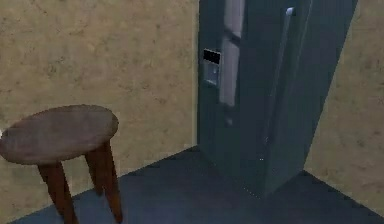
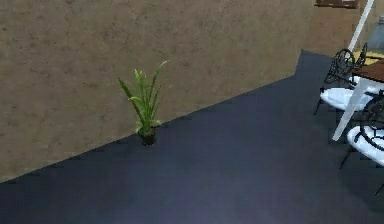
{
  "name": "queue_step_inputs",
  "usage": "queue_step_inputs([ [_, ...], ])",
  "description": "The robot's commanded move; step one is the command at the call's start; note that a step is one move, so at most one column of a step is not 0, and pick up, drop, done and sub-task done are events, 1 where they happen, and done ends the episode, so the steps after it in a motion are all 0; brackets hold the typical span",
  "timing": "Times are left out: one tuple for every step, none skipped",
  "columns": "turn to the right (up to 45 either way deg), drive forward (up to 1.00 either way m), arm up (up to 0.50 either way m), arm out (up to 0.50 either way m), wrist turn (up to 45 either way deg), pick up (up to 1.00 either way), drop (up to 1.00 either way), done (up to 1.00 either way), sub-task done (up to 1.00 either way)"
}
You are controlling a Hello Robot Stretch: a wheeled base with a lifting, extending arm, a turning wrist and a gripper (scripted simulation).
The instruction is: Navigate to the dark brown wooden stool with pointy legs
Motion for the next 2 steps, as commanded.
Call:
queue_step_inputs([
  [18.0,0.0,0.0,0.0,0.0,0.0,0.0,0.0,0.0],
  [3.0,0.0,0.0,0.0,0.0,0.0,0.0,0.0,0.0],
])
